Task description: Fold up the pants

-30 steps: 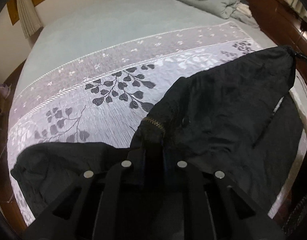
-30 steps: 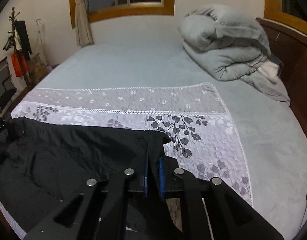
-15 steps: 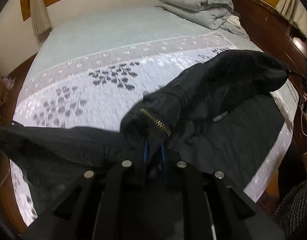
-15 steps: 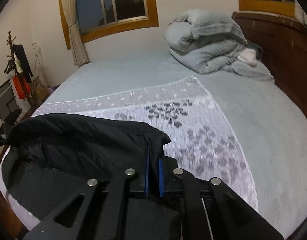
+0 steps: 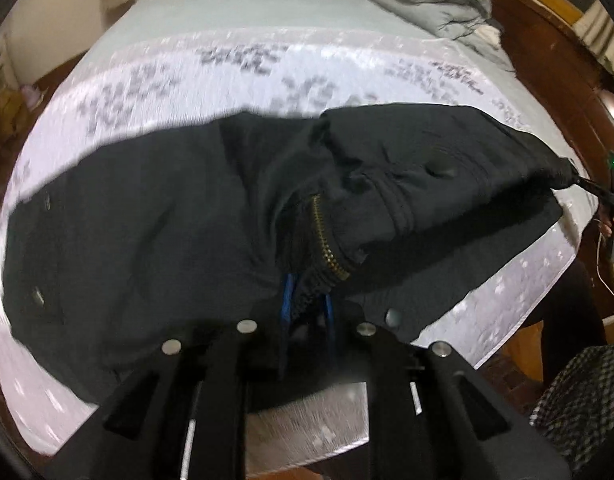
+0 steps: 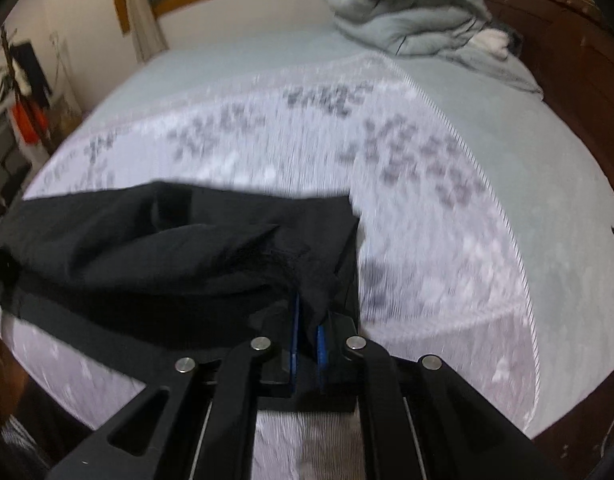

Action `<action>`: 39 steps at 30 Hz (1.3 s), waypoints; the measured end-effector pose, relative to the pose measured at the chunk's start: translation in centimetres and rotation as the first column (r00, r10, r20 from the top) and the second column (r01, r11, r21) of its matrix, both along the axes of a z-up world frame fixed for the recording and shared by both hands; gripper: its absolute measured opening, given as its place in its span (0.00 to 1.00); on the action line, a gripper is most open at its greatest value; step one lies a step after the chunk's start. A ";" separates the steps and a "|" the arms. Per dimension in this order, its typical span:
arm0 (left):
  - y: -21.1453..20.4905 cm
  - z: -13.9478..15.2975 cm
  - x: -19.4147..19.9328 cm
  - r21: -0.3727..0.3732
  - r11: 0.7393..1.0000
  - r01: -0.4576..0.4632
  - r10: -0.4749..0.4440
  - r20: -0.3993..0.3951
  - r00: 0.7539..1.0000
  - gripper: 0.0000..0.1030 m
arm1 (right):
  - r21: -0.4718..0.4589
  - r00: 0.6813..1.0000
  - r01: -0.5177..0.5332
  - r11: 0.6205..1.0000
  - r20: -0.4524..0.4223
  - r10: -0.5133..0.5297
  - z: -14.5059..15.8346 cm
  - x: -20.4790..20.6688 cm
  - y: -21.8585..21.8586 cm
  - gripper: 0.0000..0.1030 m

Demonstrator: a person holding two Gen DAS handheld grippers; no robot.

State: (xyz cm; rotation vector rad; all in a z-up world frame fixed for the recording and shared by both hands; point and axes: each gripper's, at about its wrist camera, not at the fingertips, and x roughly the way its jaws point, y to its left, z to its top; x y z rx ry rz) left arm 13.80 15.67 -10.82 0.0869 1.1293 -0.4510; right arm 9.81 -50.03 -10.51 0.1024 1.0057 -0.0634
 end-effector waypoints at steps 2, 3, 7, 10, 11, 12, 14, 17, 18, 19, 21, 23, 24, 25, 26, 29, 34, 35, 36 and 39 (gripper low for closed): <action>0.5 -0.9 -0.9 -0.010 0.999 -0.033 0.033 -0.006 0.999 0.22 | -0.006 0.999 -0.013 1.000 -0.038 0.013 -1.0 -0.7 0.3 0.20; 0.7 -1.1 -1.3 -0.019 0.999 -0.049 0.049 -0.012 0.999 0.23 | -0.012 0.998 -0.014 1.000 -0.061 0.013 -1.4 -1.0 0.4 0.20; 0.3 -0.9 -3.5 0.006 0.999 -0.038 0.038 0.012 0.999 0.54 | -0.077 0.992 -0.034 0.996 -0.122 0.025 -2.4 -2.7 1.1 0.22; 0.1 0.1 -5.1 -0.011 1.000 -0.015 0.015 0.037 0.999 0.77 | -0.098 0.993 -0.022 0.995 -0.122 0.010 -2.0 -3.4 1.2 0.28; -0.1 0.3 -5.5 0.001 1.000 -0.010 0.010 0.045 0.999 0.77 | -0.087 0.993 -0.007 0.996 -0.115 -0.003 -1.7 -3.5 1.1 0.29; -0.3 0.5 -5.8 0.012 1.000 -0.012 0.011 0.057 0.998 0.77 | -0.074 0.994 0.005 0.997 -0.111 -0.013 -1.5 -3.5 1.0 0.31; -0.6 0.9 -5.9 -0.006 1.000 -0.016 0.016 0.067 0.998 0.78 | -0.028 0.995 0.043 0.999 -0.089 -0.046 -0.7 -3.7 0.9 0.39; -1.9 1.3 -5.5 -0.024 1.000 -0.013 0.015 0.105 0.994 0.82 | 0.029 0.996 0.079 0.996 -0.046 -0.077 0.6 -4.1 1.5 0.43; -2.4 1.3 -5.3 -0.016 1.000 -0.013 0.015 0.122 0.992 0.82 | 0.039 0.995 0.091 0.995 -0.032 -0.090 1.0 -4.3 1.6 0.43; -3.0 1.3 -5.0 -0.009 1.000 -0.020 0.021 0.144 0.989 0.82 | 0.049 0.994 0.111 0.993 -0.020 -0.110 1.3 -4.7 1.8 0.43; -3.8 1.1 -4.4 -0.018 0.999 -0.035 0.037 0.166 0.985 0.84 | 0.074 0.990 0.140 0.987 -0.003 -0.140 1.9 -5.2 1.9 0.44; -4.8 0.7 -3.9 -0.025 0.999 -0.043 0.047 0.178 0.983 0.86 | 0.136 0.982 0.186 0.973 0.015 -0.190 2.5 -6.2 1.6 0.46; -5.3 0.3 -3.8 -0.014 0.999 -0.043 0.045 0.179 0.983 0.86 | 0.168 0.980 0.194 0.966 0.018 -0.200 2.6 -6.5 1.4 0.46; -5.9 -0.2 -3.7 0.004 0.999 -0.045 0.044 0.174 0.984 0.86 | 0.210 0.977 0.207 0.956 0.016 -0.215 2.6 -6.9 1.2 0.46; -6.4 -0.8 -3.7 0.007 0.999 -0.040 0.039 0.164 0.986 0.86 | 0.234 0.975 0.215 0.948 0.009 -0.223 2.4 -7.3 1.0 0.46; -7.2 -1.9 -3.8 0.012 0.999 -0.037 0.035 0.139 0.990 0.86 | 0.312 0.977 0.212 0.926 -0.032 -0.213 1.0 -7.9 0.9 0.46; -7.8 -2.9 -4.2 0.008 0.999 -0.045 0.043 0.122 0.992 0.86 | 0.419 0.973 0.230 0.878 -0.078 -0.218 -1.8 -7.5 1.1 0.46; -7.9 -3.0 -4.2 0.004 0.999 -0.049 0.048 0.119 0.992 0.86 | 0.424 0.969 0.245 0.872 -0.094 -0.227 -2.4 -7.3 1.1 0.46; -7.9 -3.1 -4.2 0.001 0.999 -0.051 0.051 0.116 0.992 0.87 | 0.430 0.967 0.255 0.866 -0.109 -0.231 -2.7 -7.2 1.0 0.46; -8.0 -3.1 -4.3 0.004 0.999 -0.048 0.048 0.113 0.992 0.87 | 0.478 0.958 0.287 0.830 -0.134 -0.253 -3.9 -7.3 0.4 0.46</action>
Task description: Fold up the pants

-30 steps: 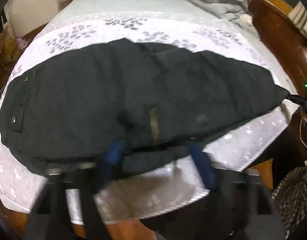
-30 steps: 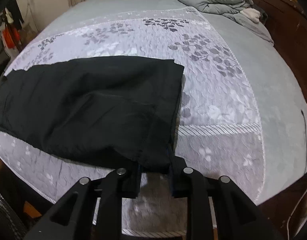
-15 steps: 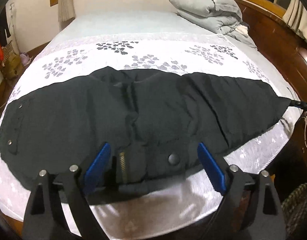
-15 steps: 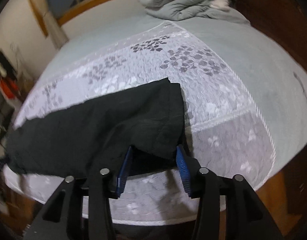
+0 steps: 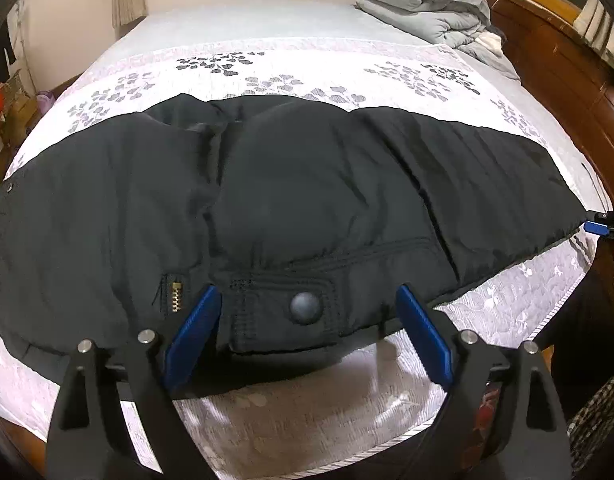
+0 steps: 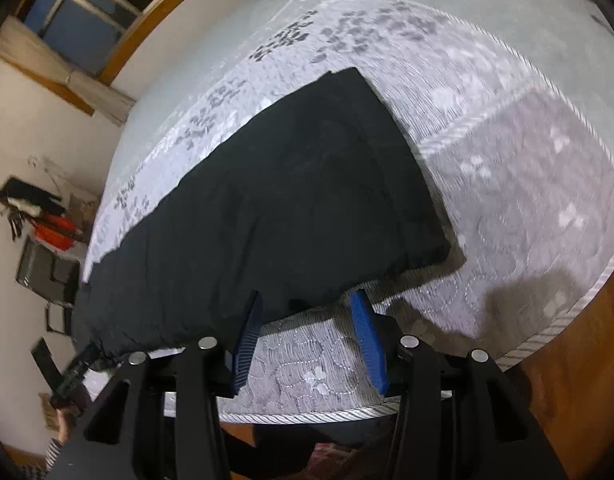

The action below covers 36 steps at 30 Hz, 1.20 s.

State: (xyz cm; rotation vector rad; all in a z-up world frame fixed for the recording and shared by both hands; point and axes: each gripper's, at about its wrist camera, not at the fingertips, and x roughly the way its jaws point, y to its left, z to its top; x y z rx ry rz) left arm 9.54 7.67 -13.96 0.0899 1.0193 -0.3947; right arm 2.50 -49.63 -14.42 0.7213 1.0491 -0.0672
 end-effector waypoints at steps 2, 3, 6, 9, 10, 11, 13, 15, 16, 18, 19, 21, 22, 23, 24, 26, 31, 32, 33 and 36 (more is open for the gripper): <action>0.2 -0.1 0.0 -0.002 1.000 -0.004 0.004 -0.002 1.000 0.87 | 0.009 1.000 0.015 1.000 0.002 -0.015 -0.3 0.1 -0.4 0.46; 0.2 0.0 0.0 -0.005 1.000 -0.012 0.012 -0.005 1.000 0.87 | 0.006 1.000 0.025 1.000 0.010 -0.025 -0.5 0.4 -0.6 0.46; 0.5 0.1 0.2 -0.035 0.999 -0.038 0.037 -0.011 0.999 0.87 | 0.006 0.999 0.042 0.999 0.005 -0.043 -1.1 1.4 -1.0 0.25; 0.9 0.1 0.2 -0.074 0.995 -0.064 0.063 -0.019 0.998 0.87 | -0.036 0.999 0.044 0.998 0.017 -0.044 -0.8 2.4 -1.3 0.08; 1.0 0.0 0.2 -0.084 0.994 -0.072 0.071 -0.022 0.997 0.87 | -0.036 0.998 0.050 0.998 0.031 -0.049 -0.4 2.6 -1.3 0.06; 1.0 0.0 0.3 -0.091 0.993 -0.077 0.076 -0.024 0.997 0.88 | -0.042 0.997 0.059 0.997 0.046 -0.057 0.1 2.6 -1.3 0.05; 0.9 -0.1 0.3 -0.103 0.991 -0.080 0.078 -0.023 0.997 0.89 | -0.059 0.996 0.070 0.996 0.053 -0.067 0.7 2.4 -1.3 0.05; 0.7 -0.3 0.4 -0.111 0.991 -0.079 0.077 -0.022 0.997 0.89 | -0.083 0.996 0.072 0.994 0.062 -0.067 1.0 2.1 -1.2 0.05; 0.6 -0.5 0.5 -0.107 0.991 -0.079 0.078 -0.020 0.997 0.89 | -0.106 0.997 0.056 0.993 0.056 -0.051 0.7 2.3 -1.0 0.04; 0.5 -0.9 0.6 -0.098 0.992 -0.080 0.079 -0.017 0.997 0.90 | -0.128 0.997 0.033 0.991 0.070 -0.024 0.2 3.0 -0.8 0.04; 0.5 -1.0 0.6 -0.098 0.992 -0.084 0.083 -0.013 0.996 0.90 | -0.143 0.997 0.026 0.989 0.072 -0.016 -0.1 3.7 -0.7 0.04; 0.7 -0.7 0.6 -0.113 0.989 -0.094 0.093 -0.011 0.996 0.90 | -0.138 0.998 0.028 0.990 0.062 -0.019 -0.6 4.9 -0.8 0.04; 1.0 -0.5 0.5 -0.126 0.986 -0.107 0.106 -0.012 0.994 0.90 | -0.129 0.998 0.031 0.991 0.051 -0.025 -0.8 5.2 -0.9 0.04; 1.4 -0.3 0.3 -0.134 0.983 -0.123 0.122 -0.013 0.992 0.90 | -0.122 0.999 0.035 0.992 0.036 -0.031 -0.9 5.5 -0.9 0.04; 1.8 0.1 -0.1 -0.142 0.981 -0.136 0.136 -0.010 0.991 0.90 | -0.121 0.999 0.034 0.992 0.026 -0.031 -0.9 5.4 -0.9 0.05; 3.6 1.2 -1.3 -0.152 0.971 -0.185 0.191 0.028 0.981 0.90 | -0.134 1.000 0.015 0.991 0.012 -0.013 -0.7 5.1 -0.7 0.16; 11.3 2.6 -3.5 -0.080 0.915 -0.396 0.401 0.066 0.914 0.90 | -0.174 1.000 -0.013 0.985 -0.014 0.011 0.2 3.7 0.1 0.52; 12.9 2.6 -3.8 -0.092 0.898 -0.431 0.437 0.057 0.898 0.89 | -0.180 1.000 -0.018 0.983 -0.018 0.015 0.3 3.6 0.2 0.51; 14.6 2.7 -3.9 -0.125 0.880 -0.459 0.467 0.042 0.883 0.89 | -0.185 1.000 -0.020 0.983 -0.019 0.016 0.5 3.6 0.4 0.51; 19.2 2.8 -3.2 -0.247 0.800 -0.546 0.558 -0.027 0.829 0.89 | -0.196 1.000 -0.021 0.980 -0.026 0.016 0.8 3.7 1.2 0.49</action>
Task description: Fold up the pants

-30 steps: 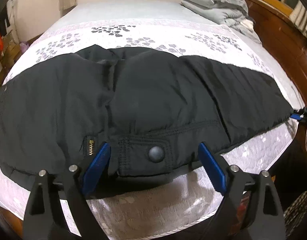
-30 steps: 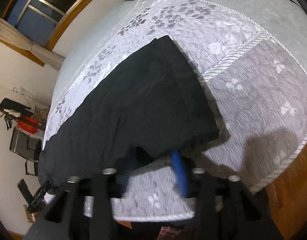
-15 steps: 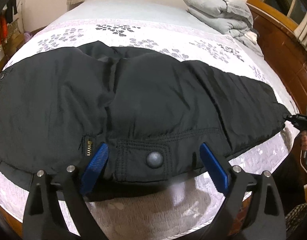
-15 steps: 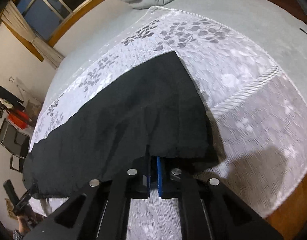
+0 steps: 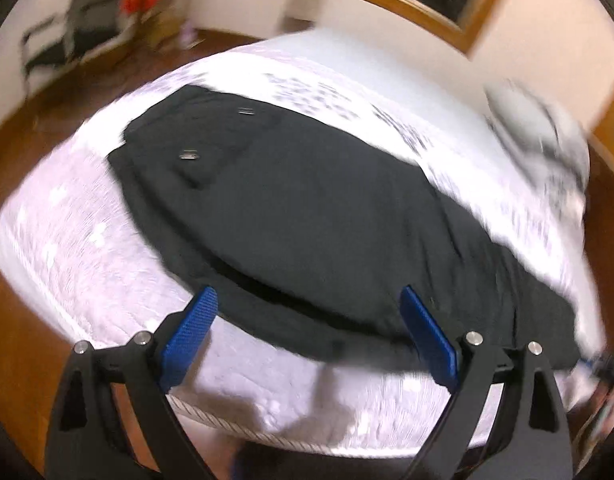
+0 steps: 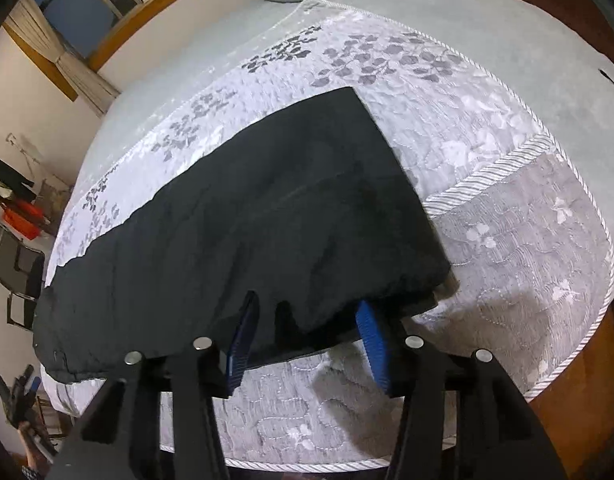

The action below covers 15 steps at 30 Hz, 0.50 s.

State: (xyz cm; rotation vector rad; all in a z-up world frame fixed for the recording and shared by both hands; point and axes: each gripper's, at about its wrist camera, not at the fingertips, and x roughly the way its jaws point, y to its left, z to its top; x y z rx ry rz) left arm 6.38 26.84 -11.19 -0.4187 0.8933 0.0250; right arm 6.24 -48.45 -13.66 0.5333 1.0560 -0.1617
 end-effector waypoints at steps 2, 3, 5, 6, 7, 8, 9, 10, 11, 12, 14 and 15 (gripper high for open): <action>2.0 -0.4 0.9 -0.061 0.997 -0.047 0.046 -0.020 0.999 0.89 | -0.007 1.000 0.004 1.000 -0.007 -0.004 0.1 0.3 0.5 0.49; 2.7 -0.7 1.2 -0.091 0.994 -0.061 0.059 -0.022 0.998 0.89 | -0.012 1.000 0.006 1.000 -0.008 -0.006 0.2 0.3 0.8 0.49; 4.0 -1.4 1.9 -0.188 0.979 -0.075 0.071 -0.026 0.997 0.88 | -0.028 1.000 0.000 1.000 -0.016 0.000 0.3 0.5 1.3 0.49; 4.5 -1.7 2.3 -0.240 0.967 -0.081 0.077 -0.026 0.997 0.81 | -0.037 1.000 -0.003 0.999 -0.022 0.002 0.3 0.6 1.5 0.49; 4.7 -2.0 2.6 -0.273 0.959 -0.078 0.073 -0.026 0.997 0.75 | -0.049 1.000 -0.005 0.999 -0.031 0.004 0.3 0.6 1.8 0.49; 4.7 -2.2 2.9 -0.297 0.952 -0.069 0.064 -0.026 0.998 0.68 | -0.055 0.999 -0.009 0.998 -0.037 0.007 0.3 0.7 1.9 0.49; 4.6 -2.3 3.1 -0.319 0.946 -0.063 0.059 -0.023 0.998 0.68 | -0.060 0.999 -0.013 0.998 -0.041 0.011 0.3 0.7 2.1 0.49; 4.5 -2.4 3.2 -0.341 0.938 -0.064 0.061 -0.019 0.998 0.68 | -0.071 0.999 -0.014 0.997 -0.044 0.011 0.4 0.8 2.2 0.49; 4.4 -2.6 3.3 -0.357 0.932 -0.060 0.056 -0.019 0.998 0.66 | -0.080 0.999 -0.017 0.997 -0.048 0.013 0.3 0.9 2.4 0.49; 4.2 -2.7 3.6 -0.383 0.923 -0.045 0.042 -0.015 0.999 0.65 | -0.084 0.999 -0.018 0.996 -0.052 0.014 0.3 1.0 2.4 0.49; 3.9 -3.3 3.9 -0.419 0.907 -0.038 0.034 -0.017 0.999 0.63 | -0.093 0.998 -0.019 0.996 -0.058 0.014 0.2 1.1 2.6 0.50; 3.8 -3.8 4.2 -0.449 0.892 -0.045 0.032 -0.038 0.999 0.60 | -0.099 0.998 -0.022 0.995 -0.063 0.016 0.1 1.2 2.7 0.50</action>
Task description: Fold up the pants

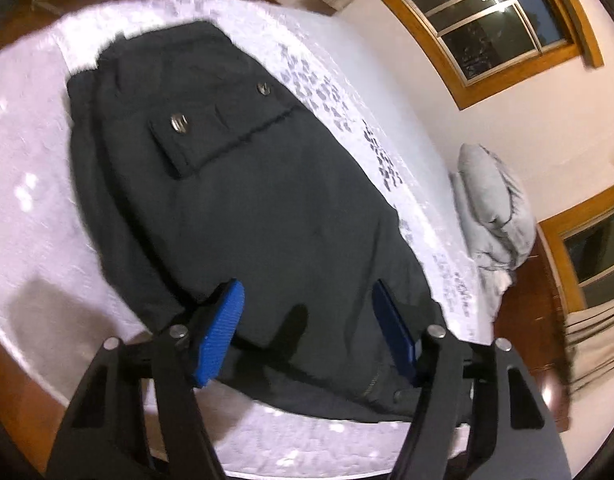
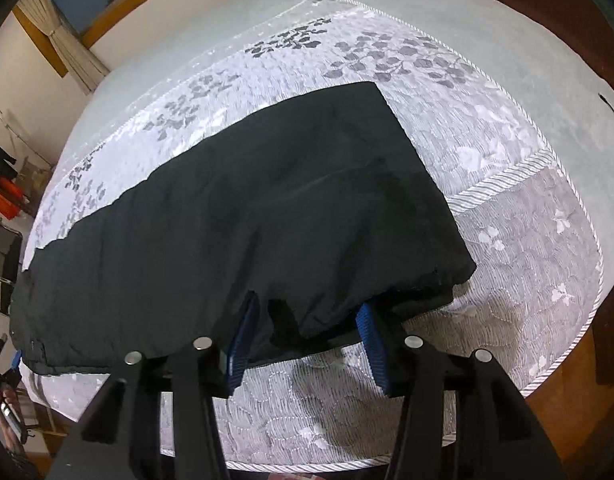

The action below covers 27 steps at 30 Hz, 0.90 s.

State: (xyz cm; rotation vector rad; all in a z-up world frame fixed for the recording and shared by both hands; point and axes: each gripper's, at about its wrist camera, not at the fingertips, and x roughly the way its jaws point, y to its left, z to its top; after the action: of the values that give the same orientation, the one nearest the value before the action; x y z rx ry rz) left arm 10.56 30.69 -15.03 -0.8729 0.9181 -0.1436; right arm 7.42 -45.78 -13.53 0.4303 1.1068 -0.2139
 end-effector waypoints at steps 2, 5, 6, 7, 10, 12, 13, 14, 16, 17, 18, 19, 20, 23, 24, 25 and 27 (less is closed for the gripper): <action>-0.1 -0.7 0.0 -0.037 0.999 -0.011 0.010 -0.023 1.000 0.49 | -0.011 1.000 -0.005 1.000 -0.005 0.005 -0.1 0.1 0.2 0.50; 0.1 -1.1 -0.9 -0.065 0.997 -0.047 0.045 -0.033 0.998 0.46 | -0.027 1.000 -0.016 1.000 -0.010 0.015 -0.1 0.1 0.5 0.50; 0.1 -1.0 -1.5 -0.068 0.996 -0.065 0.063 -0.035 0.997 0.48 | -0.027 1.000 -0.018 0.999 -0.010 0.017 -0.1 0.1 0.5 0.50; 0.1 -1.0 -2.0 -0.072 0.994 -0.079 0.076 -0.042 0.996 0.51 | -0.023 1.000 -0.017 1.000 -0.008 0.017 -0.1 0.1 0.4 0.50; 0.0 -0.9 -3.3 -0.067 0.992 -0.105 0.102 -0.058 0.993 0.59 | -0.011 1.000 -0.012 1.000 -0.011 0.012 -0.4 0.1 0.2 0.50; 0.0 -1.2 -3.7 -0.069 0.991 -0.114 0.108 -0.079 0.991 0.64 | -0.011 1.000 -0.013 1.000 -0.014 0.013 -0.7 0.3 0.2 0.50; 0.0 -1.6 -3.7 -0.081 0.990 -0.116 0.108 -0.091 0.990 0.64 | -0.013 1.000 -0.014 1.000 -0.015 0.013 -0.7 0.3 0.3 0.50; 0.1 -2.0 -3.7 -0.096 0.988 -0.117 0.108 -0.099 0.989 0.64 | -0.013 1.000 -0.013 1.000 -0.015 0.013 -0.8 0.3 0.3 0.50; 0.0 -2.7 -3.3 -0.100 0.988 -0.115 0.103 -0.122 0.987 0.64 | -0.014 1.000 -0.012 1.000 -0.016 0.012 -0.9 0.3 0.3 0.50; -0.1 -2.9 -3.0 -0.097 0.989 -0.113 0.101 -0.120 0.988 0.64 | -0.012 1.000 -0.012 1.000 -0.015 0.012 -0.9 0.2 0.3 0.50; -0.1 -3.0 -2.7 -0.099 0.989 -0.109 0.098 -0.110 0.989 0.64 | -0.011 1.000 -0.012 1.000 -0.014 0.012 -0.9 0.3 0.3 0.50; -0.2 -3.1 -2.4 -0.103 0.989 -0.107 0.097 -0.103 0.990 0.64 | -0.009 1.000 -0.013 1.000 -0.013 0.013 -1.0 0.2 0.3 0.50; -0.2 -3.2 -2.2 -0.109 0.988 -0.109 0.098 -0.103 0.990 0.64 | -0.008 1.000 -0.016 1.000 -0.013 0.016 -1.0 0.3 0.2 0.50; -0.6 -3.6 -0.9 -0.140 0.985 -0.100 0.088 -0.090 0.992 0.63 | -0.004 1.000 -0.013 1.000 -0.014 0.013 -1.1 0.3 0.0 0.50; -0.7 -3.7 -0.5 -0.137 0.986 -0.097 0.085 -0.088 0.992 0.58 | -0.003 1.000 -0.012 1.000 -0.014 0.012 -1.1 0.3 0.0 0.50; -0.8 -3.8 0.1 -0.120 0.988 -0.097 0.086 -0.093 0.992 0.50 | -0.003 1.000 -0.016 1.000 -0.012 0.016 -1.1 0.3 0.0 0.50; -0.9 -4.0 0.9 -0.073 0.992 -0.106 0.097 -0.116 0.988 0.22 | -0.005 1.000 -0.015 1.000 -0.013 0.015 -1.2 0.4 0.0 0.50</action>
State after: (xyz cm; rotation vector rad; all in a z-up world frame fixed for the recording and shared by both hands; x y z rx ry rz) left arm 11.48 29.76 -19.04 -1.0069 0.9762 -0.0433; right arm 7.82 -45.76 -14.72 0.4167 1.1218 -0.2061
